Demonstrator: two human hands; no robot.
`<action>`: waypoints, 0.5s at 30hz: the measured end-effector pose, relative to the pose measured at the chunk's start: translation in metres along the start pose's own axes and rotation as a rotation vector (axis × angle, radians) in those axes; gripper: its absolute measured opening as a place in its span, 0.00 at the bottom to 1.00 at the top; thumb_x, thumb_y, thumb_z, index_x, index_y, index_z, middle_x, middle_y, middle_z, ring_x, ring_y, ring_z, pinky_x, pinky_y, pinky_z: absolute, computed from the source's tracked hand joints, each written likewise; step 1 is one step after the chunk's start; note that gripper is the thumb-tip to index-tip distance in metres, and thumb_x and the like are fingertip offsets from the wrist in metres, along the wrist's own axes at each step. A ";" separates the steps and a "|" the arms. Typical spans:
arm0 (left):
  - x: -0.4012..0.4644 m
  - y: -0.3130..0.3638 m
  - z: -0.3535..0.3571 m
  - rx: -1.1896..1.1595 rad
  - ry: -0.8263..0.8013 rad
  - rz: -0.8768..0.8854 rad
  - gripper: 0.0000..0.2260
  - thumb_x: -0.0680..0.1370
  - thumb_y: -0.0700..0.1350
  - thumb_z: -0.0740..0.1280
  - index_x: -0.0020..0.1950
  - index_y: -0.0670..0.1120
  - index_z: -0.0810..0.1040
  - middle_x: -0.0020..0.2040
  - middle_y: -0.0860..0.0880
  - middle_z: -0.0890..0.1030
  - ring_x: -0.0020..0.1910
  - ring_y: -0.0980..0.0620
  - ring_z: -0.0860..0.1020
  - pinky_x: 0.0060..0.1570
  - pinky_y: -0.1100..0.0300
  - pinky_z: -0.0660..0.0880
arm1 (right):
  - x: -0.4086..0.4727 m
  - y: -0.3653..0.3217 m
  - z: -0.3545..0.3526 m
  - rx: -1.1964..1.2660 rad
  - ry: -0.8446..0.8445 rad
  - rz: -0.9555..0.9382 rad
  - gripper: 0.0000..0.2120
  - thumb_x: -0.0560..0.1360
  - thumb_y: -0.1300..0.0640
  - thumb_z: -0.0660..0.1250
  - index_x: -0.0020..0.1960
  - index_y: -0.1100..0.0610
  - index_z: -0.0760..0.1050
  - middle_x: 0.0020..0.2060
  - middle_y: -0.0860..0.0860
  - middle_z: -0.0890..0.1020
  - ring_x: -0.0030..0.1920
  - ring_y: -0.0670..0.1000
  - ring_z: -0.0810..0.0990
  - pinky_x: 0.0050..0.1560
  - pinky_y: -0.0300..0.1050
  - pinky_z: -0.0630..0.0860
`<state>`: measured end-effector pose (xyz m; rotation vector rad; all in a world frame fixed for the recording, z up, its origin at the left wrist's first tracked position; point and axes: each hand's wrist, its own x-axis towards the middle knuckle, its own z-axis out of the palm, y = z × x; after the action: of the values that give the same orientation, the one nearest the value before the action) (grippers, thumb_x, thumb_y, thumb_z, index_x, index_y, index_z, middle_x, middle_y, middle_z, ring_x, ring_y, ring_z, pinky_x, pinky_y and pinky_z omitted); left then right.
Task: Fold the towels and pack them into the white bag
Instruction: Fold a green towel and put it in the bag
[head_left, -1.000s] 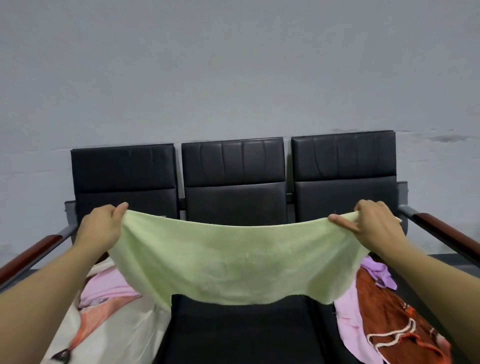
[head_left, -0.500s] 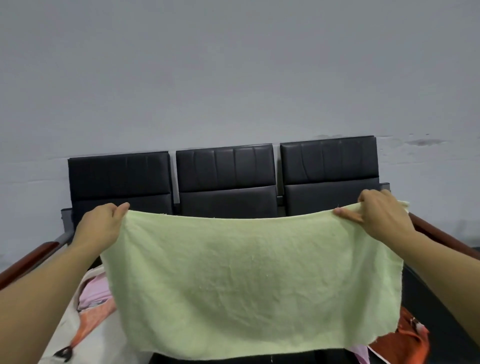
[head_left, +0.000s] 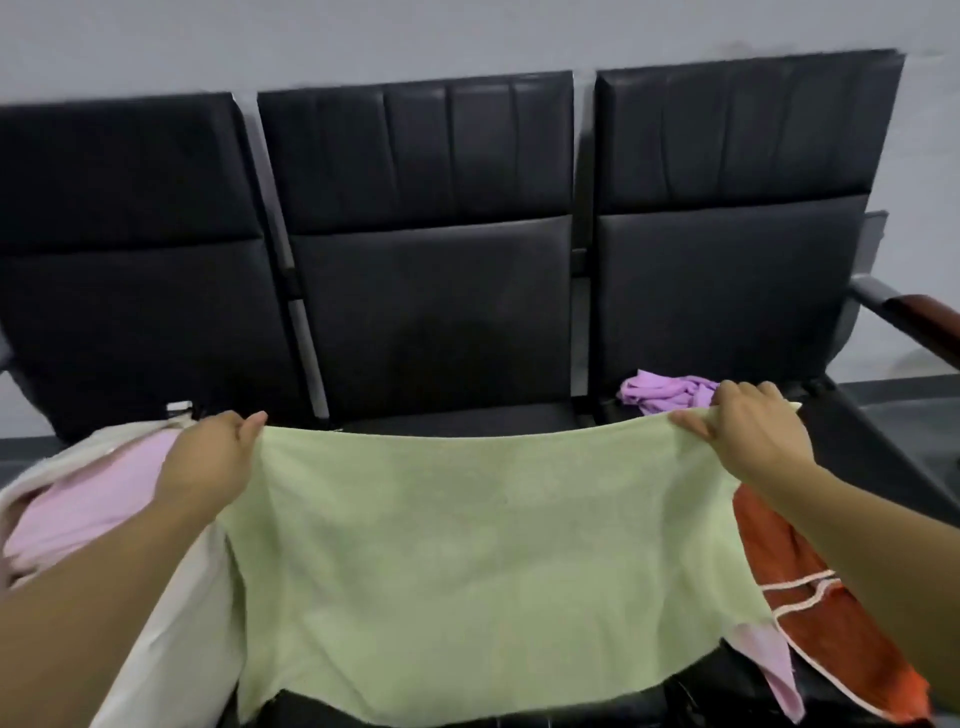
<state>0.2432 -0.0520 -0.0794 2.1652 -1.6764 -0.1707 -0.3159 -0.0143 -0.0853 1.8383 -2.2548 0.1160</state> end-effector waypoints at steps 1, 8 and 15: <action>0.008 -0.002 0.017 -0.001 -0.010 -0.003 0.21 0.86 0.54 0.56 0.43 0.39 0.74 0.40 0.37 0.80 0.43 0.36 0.77 0.40 0.49 0.67 | 0.009 -0.004 0.016 -0.027 -0.038 0.020 0.28 0.77 0.34 0.61 0.48 0.61 0.76 0.46 0.58 0.80 0.50 0.60 0.75 0.51 0.52 0.67; 0.067 -0.014 0.106 0.034 -0.083 -0.065 0.21 0.86 0.55 0.55 0.52 0.39 0.76 0.46 0.37 0.79 0.49 0.35 0.77 0.46 0.48 0.69 | 0.069 -0.020 0.117 -0.059 -0.186 -0.006 0.29 0.79 0.37 0.58 0.53 0.62 0.80 0.46 0.62 0.81 0.53 0.66 0.76 0.54 0.59 0.72; 0.079 0.002 0.163 -0.005 -0.039 -0.107 0.22 0.84 0.53 0.61 0.73 0.40 0.69 0.77 0.36 0.61 0.74 0.33 0.60 0.73 0.39 0.59 | 0.083 -0.044 0.162 0.050 -0.107 0.089 0.23 0.78 0.46 0.67 0.63 0.64 0.73 0.59 0.66 0.75 0.63 0.67 0.71 0.62 0.63 0.69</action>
<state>0.2087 -0.1659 -0.2165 2.2627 -1.5800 -0.2487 -0.3096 -0.1362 -0.2277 1.8099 -2.4279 0.0922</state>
